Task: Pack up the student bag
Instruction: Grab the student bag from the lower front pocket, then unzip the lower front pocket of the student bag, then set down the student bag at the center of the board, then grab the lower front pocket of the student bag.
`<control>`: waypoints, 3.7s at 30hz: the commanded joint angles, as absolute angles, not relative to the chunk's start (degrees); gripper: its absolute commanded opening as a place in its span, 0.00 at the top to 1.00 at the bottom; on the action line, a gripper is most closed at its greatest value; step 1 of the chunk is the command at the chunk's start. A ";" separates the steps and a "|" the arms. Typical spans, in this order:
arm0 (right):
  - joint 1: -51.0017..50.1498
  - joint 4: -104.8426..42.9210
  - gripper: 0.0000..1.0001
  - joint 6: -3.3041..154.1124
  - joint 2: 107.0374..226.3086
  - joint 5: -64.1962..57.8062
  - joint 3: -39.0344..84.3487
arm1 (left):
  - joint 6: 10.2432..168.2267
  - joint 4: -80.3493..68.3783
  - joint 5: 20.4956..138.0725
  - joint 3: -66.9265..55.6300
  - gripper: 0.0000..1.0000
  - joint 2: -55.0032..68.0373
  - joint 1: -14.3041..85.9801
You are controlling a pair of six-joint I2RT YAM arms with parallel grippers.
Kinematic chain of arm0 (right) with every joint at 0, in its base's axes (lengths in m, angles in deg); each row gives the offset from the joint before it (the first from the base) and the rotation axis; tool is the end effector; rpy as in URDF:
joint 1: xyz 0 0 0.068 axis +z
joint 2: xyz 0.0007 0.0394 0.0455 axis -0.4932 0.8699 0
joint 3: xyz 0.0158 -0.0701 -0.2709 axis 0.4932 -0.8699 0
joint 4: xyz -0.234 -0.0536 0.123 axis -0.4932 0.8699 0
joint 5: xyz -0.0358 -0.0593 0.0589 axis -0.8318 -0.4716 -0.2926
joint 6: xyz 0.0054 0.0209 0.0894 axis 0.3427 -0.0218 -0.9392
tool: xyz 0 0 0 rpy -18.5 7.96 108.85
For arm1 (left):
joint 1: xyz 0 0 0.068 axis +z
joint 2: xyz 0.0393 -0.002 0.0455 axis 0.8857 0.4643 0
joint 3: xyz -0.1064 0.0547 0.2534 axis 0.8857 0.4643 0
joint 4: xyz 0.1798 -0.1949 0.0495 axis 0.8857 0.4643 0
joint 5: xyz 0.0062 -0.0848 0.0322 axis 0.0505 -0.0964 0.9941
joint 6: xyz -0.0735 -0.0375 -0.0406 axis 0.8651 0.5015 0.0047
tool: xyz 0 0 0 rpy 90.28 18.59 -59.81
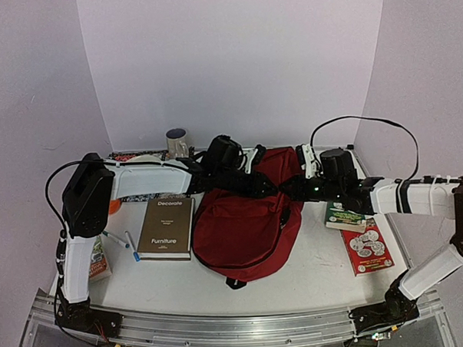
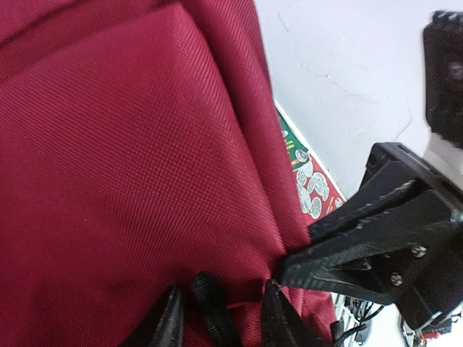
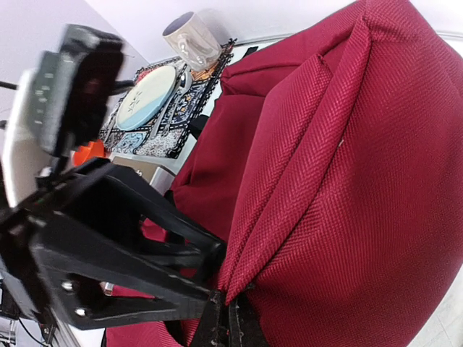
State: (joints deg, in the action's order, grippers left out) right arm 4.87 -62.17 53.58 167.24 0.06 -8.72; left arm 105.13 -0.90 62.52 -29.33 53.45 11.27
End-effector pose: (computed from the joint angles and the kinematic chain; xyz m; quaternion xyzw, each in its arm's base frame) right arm 0.2985 0.2235 0.2575 -0.1005 0.7402 0.4062 0.5264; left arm 0.3177 -0.4490 0.2103 0.2792 0.8031 -0.4563 0.2625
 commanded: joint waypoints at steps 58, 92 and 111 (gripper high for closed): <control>4.92 -55.02 1.00 55.01 148.49 -12.98 -12.85 | 97.61 0.26 97.91 -5.99 1.00 39.68 21.38; 8.25 -31.77 0.42 65.83 163.82 -15.21 3.75 | 89.52 -5.39 81.19 -3.08 0.39 31.06 16.08; 9.26 -26.30 0.16 73.71 177.11 -15.03 16.48 | 87.91 -2.21 86.50 -8.21 0.26 41.43 14.35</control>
State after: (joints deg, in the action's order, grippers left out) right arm 8.33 -29.06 71.11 174.97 -14.75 13.28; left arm 89.25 -2.50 84.35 -7.51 41.10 15.33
